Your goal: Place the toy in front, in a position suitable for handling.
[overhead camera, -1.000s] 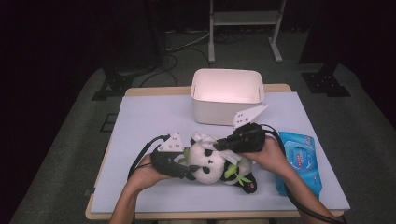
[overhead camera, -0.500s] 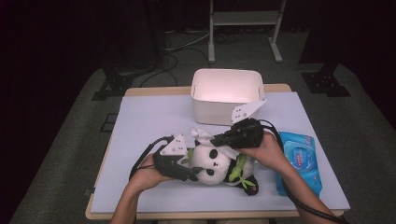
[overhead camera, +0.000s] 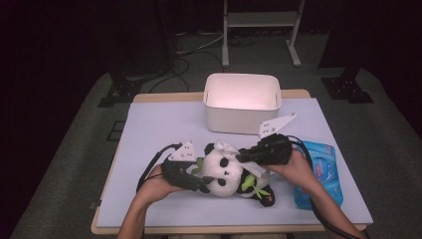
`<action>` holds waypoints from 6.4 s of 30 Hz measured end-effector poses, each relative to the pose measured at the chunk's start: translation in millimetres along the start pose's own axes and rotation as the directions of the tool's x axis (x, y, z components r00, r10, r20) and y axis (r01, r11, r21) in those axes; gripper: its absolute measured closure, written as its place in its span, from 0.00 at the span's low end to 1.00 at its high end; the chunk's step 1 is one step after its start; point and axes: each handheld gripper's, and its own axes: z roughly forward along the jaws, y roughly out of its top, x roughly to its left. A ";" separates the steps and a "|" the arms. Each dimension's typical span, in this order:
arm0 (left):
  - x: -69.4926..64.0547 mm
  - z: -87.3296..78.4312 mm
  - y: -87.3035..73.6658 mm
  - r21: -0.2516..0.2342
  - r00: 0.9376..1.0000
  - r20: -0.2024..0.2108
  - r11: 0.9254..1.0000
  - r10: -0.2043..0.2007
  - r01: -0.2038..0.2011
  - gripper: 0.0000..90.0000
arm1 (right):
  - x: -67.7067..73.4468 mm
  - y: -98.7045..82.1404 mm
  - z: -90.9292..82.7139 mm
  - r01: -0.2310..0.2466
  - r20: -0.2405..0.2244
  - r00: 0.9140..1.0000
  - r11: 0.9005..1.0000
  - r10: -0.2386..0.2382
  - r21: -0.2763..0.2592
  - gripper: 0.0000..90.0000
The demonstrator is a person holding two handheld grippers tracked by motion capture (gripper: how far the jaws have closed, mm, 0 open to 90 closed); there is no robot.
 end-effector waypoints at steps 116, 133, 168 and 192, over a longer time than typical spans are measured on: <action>16.1 13.4 -13.8 0.032 0.973 0.176 0.989 -0.150 0.147 0.32 | 6.5 -32.7 -11.7 -0.006 0.000 1.000 0.999 0.006 0.039 0.95; 19.8 26.2 -11.4 0.045 0.977 0.104 0.982 -0.186 0.182 0.39 | 21.1 -36.1 2.5 0.018 -0.071 0.997 0.998 -0.013 0.063 0.95; 11.8 34.4 -16.3 0.079 0.998 0.055 0.997 -0.021 0.017 0.49 | -3.9 -42.6 -37.5 -0.028 0.085 0.996 0.994 0.019 0.106 0.95; 33.4 36.0 -20.9 0.034 0.943 0.233 0.971 -0.237 0.236 0.19 | 9.9 -76.6 -17.6 -0.020 -0.008 1.000 0.988 0.022 0.151 0.95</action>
